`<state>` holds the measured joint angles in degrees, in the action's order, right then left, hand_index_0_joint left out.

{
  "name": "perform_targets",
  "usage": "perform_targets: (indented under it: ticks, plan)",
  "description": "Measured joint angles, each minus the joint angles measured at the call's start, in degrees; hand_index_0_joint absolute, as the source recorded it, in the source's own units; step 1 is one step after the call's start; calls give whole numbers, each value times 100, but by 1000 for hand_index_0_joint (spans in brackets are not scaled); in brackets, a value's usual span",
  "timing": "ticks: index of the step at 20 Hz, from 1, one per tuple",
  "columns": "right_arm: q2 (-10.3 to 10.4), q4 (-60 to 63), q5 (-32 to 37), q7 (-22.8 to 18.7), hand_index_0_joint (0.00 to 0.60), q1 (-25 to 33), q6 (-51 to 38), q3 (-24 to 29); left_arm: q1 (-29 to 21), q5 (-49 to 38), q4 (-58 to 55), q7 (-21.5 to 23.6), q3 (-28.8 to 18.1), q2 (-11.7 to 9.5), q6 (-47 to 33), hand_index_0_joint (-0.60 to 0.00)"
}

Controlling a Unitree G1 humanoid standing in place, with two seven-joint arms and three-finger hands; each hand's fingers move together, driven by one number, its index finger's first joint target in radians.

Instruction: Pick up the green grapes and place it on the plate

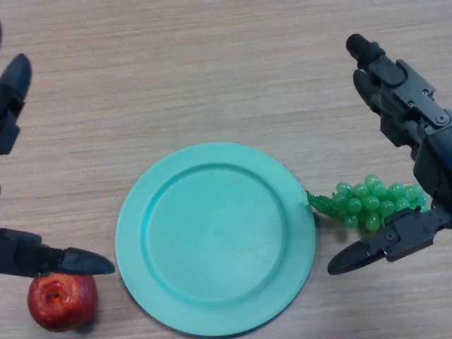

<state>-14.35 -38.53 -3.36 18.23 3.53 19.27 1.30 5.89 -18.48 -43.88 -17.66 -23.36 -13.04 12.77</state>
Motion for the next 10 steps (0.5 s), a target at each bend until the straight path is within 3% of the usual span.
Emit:
perform_targets:
  ticks: [5, 10]
  plan:
    - [-4, 330, -337, -16, 0, 96, -307, 21, -8, 1, 228, 0, -3, -2, -1, 0]
    - [-162, 2119, -880, -14, 0, 337, -1891, 88, 10, 2, 392, 1, -12, -2, -56, 0]
